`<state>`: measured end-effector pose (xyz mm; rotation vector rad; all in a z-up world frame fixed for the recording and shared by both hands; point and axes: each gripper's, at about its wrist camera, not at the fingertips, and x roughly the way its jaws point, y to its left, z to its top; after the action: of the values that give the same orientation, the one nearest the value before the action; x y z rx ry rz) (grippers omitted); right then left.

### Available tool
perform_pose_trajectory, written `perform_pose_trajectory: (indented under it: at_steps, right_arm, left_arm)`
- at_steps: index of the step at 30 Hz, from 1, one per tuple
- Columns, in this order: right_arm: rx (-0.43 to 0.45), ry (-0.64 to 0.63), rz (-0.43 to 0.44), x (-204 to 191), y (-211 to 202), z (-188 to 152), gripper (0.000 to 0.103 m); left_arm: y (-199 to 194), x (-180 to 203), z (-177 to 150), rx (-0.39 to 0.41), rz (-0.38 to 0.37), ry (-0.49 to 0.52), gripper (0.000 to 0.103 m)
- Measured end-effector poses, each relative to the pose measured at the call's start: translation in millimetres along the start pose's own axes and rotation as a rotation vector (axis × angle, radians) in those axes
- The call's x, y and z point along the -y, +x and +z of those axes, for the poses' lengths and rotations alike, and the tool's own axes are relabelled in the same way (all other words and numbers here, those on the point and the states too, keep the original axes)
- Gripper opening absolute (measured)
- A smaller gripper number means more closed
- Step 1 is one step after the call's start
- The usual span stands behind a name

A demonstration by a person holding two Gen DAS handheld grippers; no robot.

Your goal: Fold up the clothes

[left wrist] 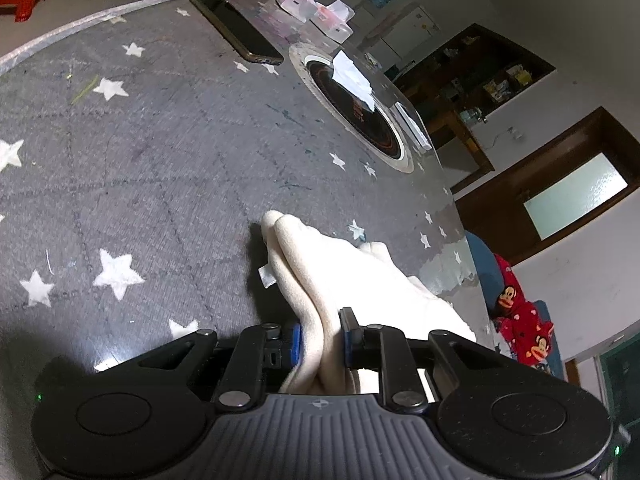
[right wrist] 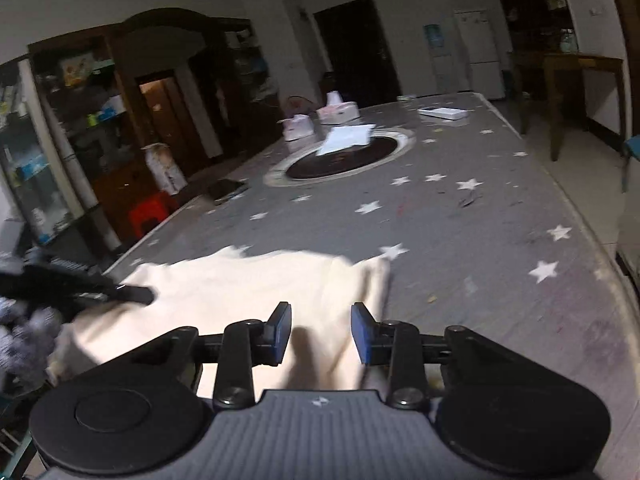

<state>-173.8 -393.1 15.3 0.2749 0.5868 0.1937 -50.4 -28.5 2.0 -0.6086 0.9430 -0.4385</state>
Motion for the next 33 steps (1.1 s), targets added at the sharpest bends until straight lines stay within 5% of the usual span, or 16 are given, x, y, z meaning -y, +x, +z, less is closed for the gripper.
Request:
perform_pose_trajectory:
  at_steps: [9,13,21,33]
  right_arm:
    - [-0.047,0.071,0.006,20.8,37.0,10.6,0.035]
    - [-0.060,0.051,0.021,11.7,44.2,11.0,0.012]
    - [0.052,-0.009,0.005,3.9,11.5,37.6,0.009]
    - [0.157,-0.064,-0.160,44.8,-19.7,97.9,0.000]
  left_arm:
    - [1.3,8.7,3.4,0.008,0.042,0.067,0.023]
    - [2.1,18.3,6.4,0.015,0.046,0.118,0.021]
    - [4.5,61.2,22.4,0.032,-0.002,0.250,0.016]
    - [67.7,141.3,42.5,0.014,-0.037,0.403,0.015]
